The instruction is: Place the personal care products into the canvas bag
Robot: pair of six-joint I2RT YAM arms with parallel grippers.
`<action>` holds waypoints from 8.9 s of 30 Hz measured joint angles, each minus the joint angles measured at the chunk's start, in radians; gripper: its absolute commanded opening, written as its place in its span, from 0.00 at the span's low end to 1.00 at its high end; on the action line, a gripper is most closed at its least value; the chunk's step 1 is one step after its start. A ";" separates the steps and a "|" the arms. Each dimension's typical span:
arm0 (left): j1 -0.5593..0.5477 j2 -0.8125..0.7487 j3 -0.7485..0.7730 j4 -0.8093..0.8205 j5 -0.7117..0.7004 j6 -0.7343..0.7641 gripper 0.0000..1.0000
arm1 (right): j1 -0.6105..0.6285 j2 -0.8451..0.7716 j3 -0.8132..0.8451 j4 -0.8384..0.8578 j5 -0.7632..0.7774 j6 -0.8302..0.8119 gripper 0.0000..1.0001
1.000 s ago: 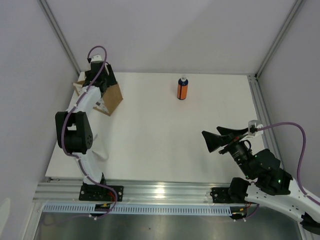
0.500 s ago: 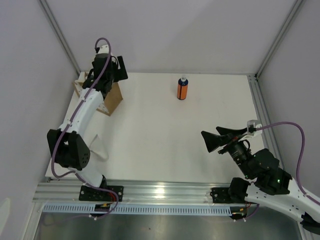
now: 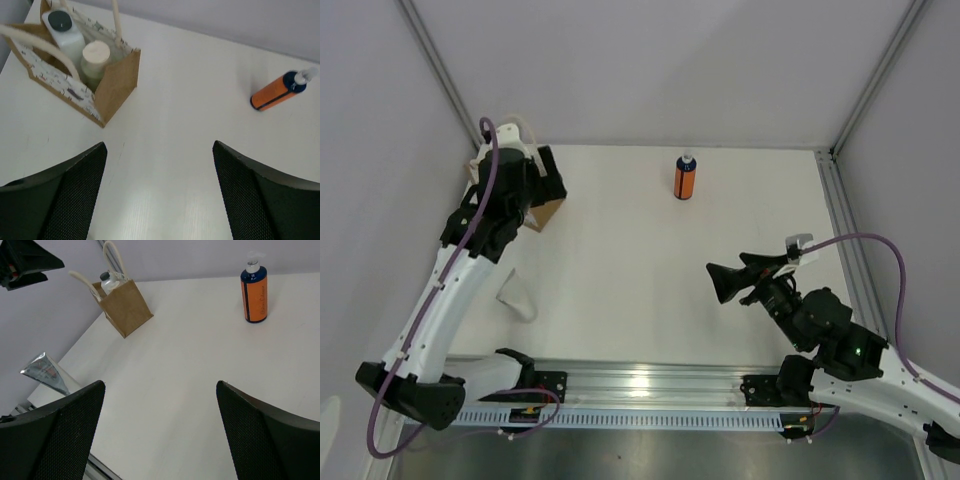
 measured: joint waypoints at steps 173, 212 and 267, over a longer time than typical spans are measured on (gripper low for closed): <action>-0.102 -0.040 -0.443 -0.162 -0.122 -0.277 0.00 | -0.002 0.057 0.017 -0.004 0.019 -0.042 0.97; 0.215 0.549 0.518 -0.106 -0.282 -0.105 0.00 | -0.002 0.044 0.017 -0.008 -0.065 -0.014 0.96; 0.277 0.734 0.263 0.010 -0.267 -0.150 0.68 | -0.002 0.040 0.017 -0.015 -0.109 0.008 0.96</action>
